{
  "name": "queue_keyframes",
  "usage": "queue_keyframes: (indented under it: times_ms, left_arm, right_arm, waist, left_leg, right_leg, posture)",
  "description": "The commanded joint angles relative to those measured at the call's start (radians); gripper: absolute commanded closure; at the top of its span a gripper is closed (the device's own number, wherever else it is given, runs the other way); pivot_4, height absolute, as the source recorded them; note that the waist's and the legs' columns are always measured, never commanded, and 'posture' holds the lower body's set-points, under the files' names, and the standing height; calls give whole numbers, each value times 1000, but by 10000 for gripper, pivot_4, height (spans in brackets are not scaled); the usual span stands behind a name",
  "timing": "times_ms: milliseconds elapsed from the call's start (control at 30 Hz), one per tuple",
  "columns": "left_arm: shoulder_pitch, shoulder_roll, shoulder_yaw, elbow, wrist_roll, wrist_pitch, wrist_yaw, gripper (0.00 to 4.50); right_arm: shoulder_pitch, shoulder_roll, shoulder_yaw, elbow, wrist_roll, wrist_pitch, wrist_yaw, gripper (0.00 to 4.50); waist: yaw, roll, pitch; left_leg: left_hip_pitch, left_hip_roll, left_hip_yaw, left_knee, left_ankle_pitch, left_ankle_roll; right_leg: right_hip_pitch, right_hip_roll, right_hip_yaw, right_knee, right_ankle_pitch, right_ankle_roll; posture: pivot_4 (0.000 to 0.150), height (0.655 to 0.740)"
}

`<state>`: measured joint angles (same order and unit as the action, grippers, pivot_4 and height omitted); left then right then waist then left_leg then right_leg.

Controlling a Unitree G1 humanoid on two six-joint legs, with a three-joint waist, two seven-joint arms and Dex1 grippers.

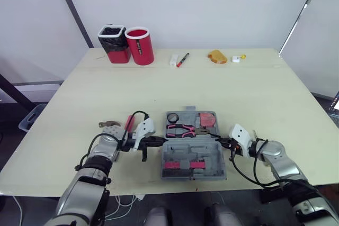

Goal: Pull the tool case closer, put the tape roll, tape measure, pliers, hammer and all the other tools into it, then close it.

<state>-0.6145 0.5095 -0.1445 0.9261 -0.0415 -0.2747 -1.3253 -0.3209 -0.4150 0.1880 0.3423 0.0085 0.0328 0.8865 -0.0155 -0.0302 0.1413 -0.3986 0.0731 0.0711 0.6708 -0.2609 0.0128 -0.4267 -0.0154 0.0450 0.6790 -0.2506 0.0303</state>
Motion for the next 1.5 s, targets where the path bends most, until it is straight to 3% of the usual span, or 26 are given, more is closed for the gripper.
queue_keyframes:
  times_ms: [33, 1500]
  left_arm:
    - [-23, -11, 14, -5, -9, -29, 1, 44614]
    - [-19, 11, 8, 11, -2, -35, -21, 44614]
  right_arm:
    - [-28, 23, 10, -33, 18, -30, 8, 45000]
    - [-29, 50, 16, 17, 3, -74, -14, 45000]
  waist:
    - [0, 0, 0]
    - [-2, 0, 0]
  left_leg:
    - [0, 0, 0, 0, 0, 0]
    - [0, 0, 0, 0, 0, 0]
  right_leg:
    - [0, 0, 0, 0, 0, 0]
    - [0, 0, 0, 0, 0, 0]
  posture:
    - [1500, 7400]
    - [1500, 7400]
